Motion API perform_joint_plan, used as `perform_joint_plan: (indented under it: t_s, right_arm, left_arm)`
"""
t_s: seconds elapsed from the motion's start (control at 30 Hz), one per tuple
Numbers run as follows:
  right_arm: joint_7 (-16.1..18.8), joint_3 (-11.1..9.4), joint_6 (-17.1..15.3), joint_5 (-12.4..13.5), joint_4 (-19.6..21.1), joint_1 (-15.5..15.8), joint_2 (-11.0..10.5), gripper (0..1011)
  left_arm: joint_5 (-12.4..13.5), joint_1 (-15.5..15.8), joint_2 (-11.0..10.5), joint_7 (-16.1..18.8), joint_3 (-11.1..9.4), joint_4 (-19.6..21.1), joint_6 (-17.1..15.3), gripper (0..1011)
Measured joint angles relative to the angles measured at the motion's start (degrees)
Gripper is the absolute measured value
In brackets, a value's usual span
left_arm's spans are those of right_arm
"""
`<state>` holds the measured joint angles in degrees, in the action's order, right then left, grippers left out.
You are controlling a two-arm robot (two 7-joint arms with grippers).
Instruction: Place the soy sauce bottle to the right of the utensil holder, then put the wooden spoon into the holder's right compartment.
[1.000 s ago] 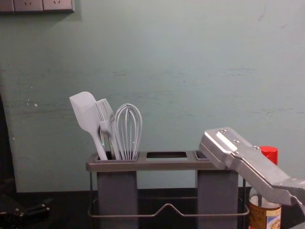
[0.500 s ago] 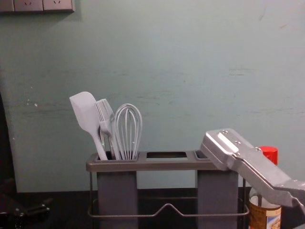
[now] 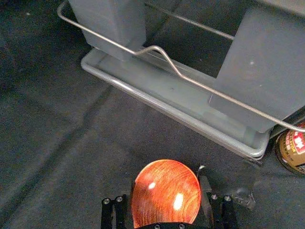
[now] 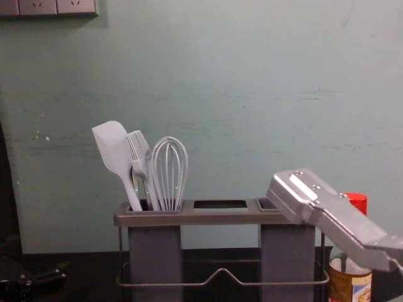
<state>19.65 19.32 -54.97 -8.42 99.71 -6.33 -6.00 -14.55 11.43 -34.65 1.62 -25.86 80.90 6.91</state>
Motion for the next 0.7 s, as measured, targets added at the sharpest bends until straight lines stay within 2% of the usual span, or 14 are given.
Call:
perform_joint_plan:
  t_s: [0.1,0.23,0.33,0.37,0.43,0.47,0.53,0.57,0.63,0.7]
  right_arm:
    - [0.8,0.06,-0.44,-0.18,1.56,0.16,-0.67,839]
    - [3.08,0.97,-1.62,-0.77,5.06,0.15,-3.09,839]
    - [5.45,2.26,-2.42,-1.45,7.32,-0.44,-5.88,840]
    - [7.38,3.27,-2.24,-1.65,8.49,-0.9,-8.23,840]
    - [9.46,3.85,-1.12,-1.7,9.59,-1.15,-10.71,840]
    - [11.19,4.22,0.69,-1.76,10.63,-1.09,-13.01,839]
    - [12.46,4.23,2.52,-1.79,11.4,-0.87,-14.77,839]
    - [13.7,3.9,4.36,-1.7,12.04,-0.47,-16.42,839]
    - [14.9,3.22,6.58,-1.14,12.52,0.01,-18.24,839]
    - [16.51,1.9,9.91,0.39,13.09,0.75,-20.41,840]
  left_arm:
    - [0.0,0.0,0.0,0.0,0.0,0.0,0.0,1005]
    - [0.0,0.0,0.0,0.0,0.0,0.0,0.0,1005]
    - [0.0,0.0,0.0,0.0,0.0,0.0,0.0,1005]
    - [0.0,0.0,0.0,0.0,0.0,0.0,0.0,1005]
    - [0.0,0.0,0.0,0.0,0.0,0.0,0.0,1005]
    - [0.0,0.0,0.0,0.0,0.0,0.0,0.0,1005]
    - [0.0,0.0,0.0,0.0,0.0,0.0,0.0,1005]
    - [0.0,0.0,0.0,0.0,0.0,0.0,0.0,1005]
    - [0.0,0.0,0.0,0.0,0.0,0.0,0.0,1005]
    - [0.0,0.0,0.0,0.0,0.0,0.0,0.0,1005]
